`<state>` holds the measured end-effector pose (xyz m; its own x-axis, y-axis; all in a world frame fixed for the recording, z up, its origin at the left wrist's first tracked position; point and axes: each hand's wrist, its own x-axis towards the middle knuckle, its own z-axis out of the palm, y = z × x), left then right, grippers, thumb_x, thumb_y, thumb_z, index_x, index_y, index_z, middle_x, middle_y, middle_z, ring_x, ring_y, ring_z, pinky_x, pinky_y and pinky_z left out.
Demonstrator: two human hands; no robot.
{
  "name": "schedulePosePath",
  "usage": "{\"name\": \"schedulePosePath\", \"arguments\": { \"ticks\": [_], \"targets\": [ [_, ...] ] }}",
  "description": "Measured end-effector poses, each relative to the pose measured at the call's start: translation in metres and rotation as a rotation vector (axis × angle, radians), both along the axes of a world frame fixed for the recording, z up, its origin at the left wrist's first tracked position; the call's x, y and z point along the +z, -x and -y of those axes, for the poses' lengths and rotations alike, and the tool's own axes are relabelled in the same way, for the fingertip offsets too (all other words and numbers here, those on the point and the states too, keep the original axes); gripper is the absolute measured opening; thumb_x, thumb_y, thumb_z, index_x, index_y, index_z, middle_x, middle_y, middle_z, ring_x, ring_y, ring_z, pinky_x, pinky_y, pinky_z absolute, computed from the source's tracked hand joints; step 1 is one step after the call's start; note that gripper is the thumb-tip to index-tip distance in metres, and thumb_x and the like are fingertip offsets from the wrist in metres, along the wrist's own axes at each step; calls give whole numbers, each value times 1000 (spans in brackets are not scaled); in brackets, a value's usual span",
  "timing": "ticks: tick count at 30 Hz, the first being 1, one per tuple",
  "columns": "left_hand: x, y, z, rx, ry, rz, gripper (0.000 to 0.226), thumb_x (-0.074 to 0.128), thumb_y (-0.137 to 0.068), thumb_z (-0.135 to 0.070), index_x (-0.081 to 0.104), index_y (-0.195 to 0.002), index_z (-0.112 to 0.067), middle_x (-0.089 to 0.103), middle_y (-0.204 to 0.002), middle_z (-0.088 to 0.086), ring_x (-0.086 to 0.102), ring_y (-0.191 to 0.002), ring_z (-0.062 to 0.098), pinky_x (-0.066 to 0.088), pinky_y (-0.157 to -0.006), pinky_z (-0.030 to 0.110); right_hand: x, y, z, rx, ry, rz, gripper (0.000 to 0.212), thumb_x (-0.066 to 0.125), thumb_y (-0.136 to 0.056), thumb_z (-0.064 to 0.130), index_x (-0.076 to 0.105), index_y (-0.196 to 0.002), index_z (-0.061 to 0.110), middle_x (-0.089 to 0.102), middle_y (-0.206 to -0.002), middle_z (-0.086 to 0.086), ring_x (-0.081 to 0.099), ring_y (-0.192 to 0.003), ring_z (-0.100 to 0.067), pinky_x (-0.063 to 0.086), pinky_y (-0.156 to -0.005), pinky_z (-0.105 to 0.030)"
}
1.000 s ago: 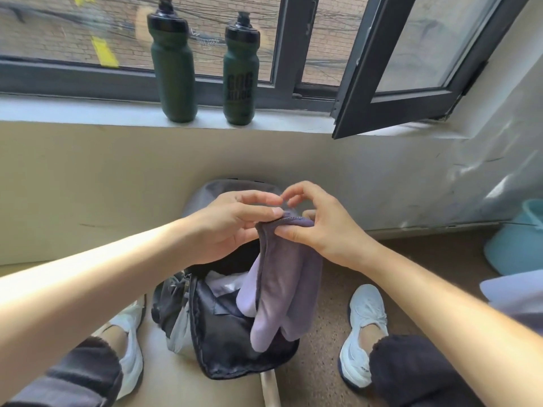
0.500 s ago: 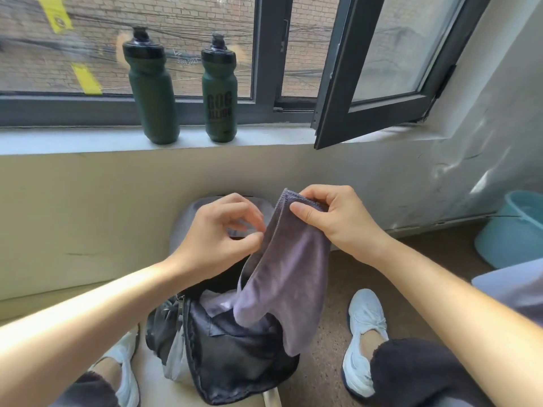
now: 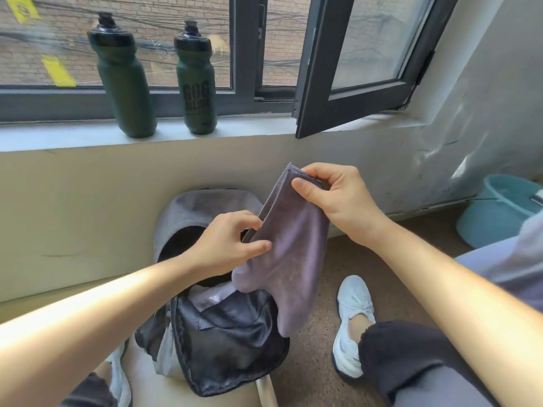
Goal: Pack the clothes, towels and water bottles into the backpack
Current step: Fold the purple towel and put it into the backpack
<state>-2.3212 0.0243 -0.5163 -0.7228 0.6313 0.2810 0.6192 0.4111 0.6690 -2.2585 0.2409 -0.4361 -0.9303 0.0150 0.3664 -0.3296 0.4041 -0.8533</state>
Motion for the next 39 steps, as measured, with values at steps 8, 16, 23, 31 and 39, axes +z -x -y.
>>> {"name": "schedulePosePath", "arguments": {
  "ticks": [8, 16, 23, 31, 39],
  "targets": [
    [-27, 18, 17, -64, 446, -52, 42, 55, -85, -53, 66, -71, -14, 56, -71, -5, 52, -63, 13, 38, -59, 38, -7, 8, -26, -276, 70, -126, 15, 65, -98, 13, 72, -91, 24, 69, -80, 12, 61, -76, -2, 51, -74, -22],
    [-27, 36, 38, -7, 397, -95, 60, 58, -80, -61, 34, -58, -10, 34, -56, 7, 27, -56, 19, 24, -53, 33, -31, 28, -64, -501, 32, -83, 16, 60, -96, 21, 64, -83, 29, 67, -83, 1, 58, -78, -11, 50, -77, -33],
    [5, 42, 50, 185, -52, 35, 21, 88, -81, -29, 74, -66, -25, 58, -53, -13, 44, -52, 3, 39, -57, 17, -36, 33, -78, -707, 66, -43, 19, 59, -99, 23, 60, -80, 26, 67, -82, 2, 58, -77, -14, 48, -72, -32],
    [29, 44, 45, 409, -564, 198, 12, 87, -80, -10, 76, -76, -13, 75, -66, -10, 63, -60, 1, 54, -62, 14, -37, 36, -70, -756, 20, 50, 20, 61, -98, 21, 59, -78, 20, 64, -74, 1, 55, -73, -18, 41, -64, -28],
    [29, 51, 57, 537, -493, 200, 30, 93, -75, -19, 64, -71, -11, 62, -69, 8, 52, -63, 16, 44, -65, 29, -42, 37, -72, -726, -14, 173, 15, 62, -97, 19, 63, -83, 16, 58, -69, 5, 51, -76, -20, 39, -72, -30]
  ]
}}
